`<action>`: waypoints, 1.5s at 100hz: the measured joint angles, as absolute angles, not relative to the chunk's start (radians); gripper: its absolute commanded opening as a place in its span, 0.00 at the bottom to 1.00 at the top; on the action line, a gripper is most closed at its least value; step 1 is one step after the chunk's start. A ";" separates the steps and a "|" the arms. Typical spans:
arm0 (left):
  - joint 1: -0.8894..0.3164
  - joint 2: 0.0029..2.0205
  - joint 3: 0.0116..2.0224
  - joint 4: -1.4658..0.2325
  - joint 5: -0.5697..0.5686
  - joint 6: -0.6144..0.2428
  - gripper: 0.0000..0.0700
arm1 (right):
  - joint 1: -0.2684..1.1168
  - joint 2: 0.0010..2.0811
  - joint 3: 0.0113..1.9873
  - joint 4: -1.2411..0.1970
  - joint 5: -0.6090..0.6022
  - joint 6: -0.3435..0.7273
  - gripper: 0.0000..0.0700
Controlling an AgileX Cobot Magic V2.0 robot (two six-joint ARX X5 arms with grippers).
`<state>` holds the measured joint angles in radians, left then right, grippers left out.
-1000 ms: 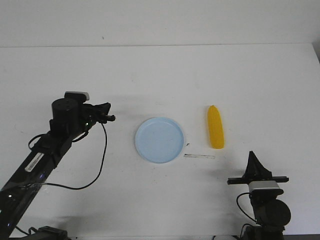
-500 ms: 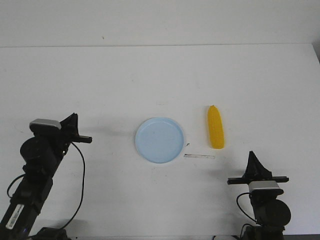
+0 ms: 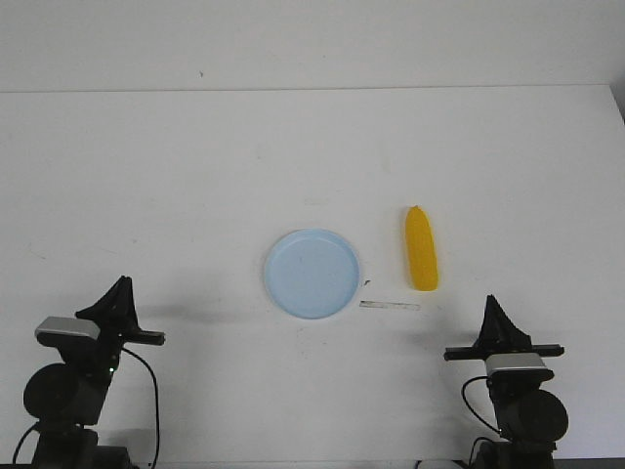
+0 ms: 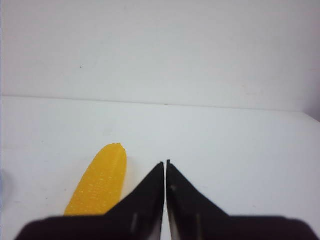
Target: Place corn on plate with both arms
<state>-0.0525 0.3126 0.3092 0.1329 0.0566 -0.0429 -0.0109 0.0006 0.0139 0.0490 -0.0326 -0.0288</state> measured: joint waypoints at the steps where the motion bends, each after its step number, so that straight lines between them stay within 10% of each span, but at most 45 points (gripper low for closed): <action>1: -0.052 0.301 0.305 0.128 0.056 -0.043 0.00 | -0.011 0.001 0.014 0.049 -0.033 -0.029 0.01; 150: -0.051 0.070 0.291 0.015 0.051 -0.043 0.00 | -0.011 0.001 0.014 0.068 -0.026 -0.028 0.01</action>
